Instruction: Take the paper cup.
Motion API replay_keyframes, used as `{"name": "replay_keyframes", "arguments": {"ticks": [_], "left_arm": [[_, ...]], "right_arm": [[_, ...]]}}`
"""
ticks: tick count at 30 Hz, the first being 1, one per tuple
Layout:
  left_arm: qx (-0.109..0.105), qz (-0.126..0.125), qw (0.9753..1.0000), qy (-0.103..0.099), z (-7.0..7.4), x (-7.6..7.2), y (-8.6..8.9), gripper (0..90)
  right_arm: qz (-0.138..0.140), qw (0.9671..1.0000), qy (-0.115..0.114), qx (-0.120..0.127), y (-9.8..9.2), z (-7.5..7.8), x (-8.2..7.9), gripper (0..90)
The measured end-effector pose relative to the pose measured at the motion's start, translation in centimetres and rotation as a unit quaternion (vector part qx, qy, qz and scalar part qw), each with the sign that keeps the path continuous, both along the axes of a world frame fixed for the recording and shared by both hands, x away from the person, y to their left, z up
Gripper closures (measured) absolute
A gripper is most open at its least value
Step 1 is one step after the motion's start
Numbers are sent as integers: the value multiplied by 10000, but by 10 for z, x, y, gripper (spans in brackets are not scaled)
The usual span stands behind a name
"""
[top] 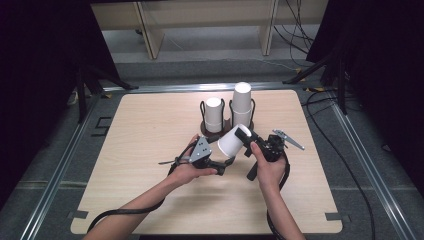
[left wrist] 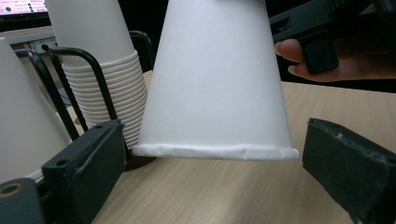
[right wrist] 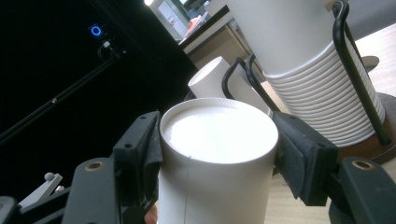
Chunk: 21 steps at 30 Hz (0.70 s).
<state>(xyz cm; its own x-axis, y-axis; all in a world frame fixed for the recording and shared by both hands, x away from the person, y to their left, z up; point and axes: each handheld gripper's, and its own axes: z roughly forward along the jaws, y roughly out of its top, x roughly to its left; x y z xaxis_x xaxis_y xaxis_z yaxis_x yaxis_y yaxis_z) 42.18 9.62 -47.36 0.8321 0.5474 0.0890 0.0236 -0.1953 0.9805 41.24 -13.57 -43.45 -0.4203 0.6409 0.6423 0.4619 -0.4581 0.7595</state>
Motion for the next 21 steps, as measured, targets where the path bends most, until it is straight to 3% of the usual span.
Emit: {"name": "replay_keyframes", "arguments": {"ticks": [7,9,11,12,18,19,21], "left_arm": [[-35,-2,10000,0,-3,2,-1,66],[-35,-3,10000,-4,-3,2,-1,71],[-20,21,10000,-39,-2,2,-1,91],[-105,-1,9999,-67,-1,2,-1,104],[-69,-22,10000,-50,1,3,1,144],[-160,-43,9998,-71,0,3,0,149],[-73,-19,10000,-58,2,2,1,165]], "right_arm": [[67,9999,102,117,2,0,0,360],[141,9998,-9,107,2,-1,1,360],[118,9998,106,135,4,1,0,360],[96,9998,88,144,4,0,1,360],[166,9996,25,247,3,0,1,359],[90,9998,38,185,3,0,0,356],[59,9997,93,222,3,-1,1,351]]}}
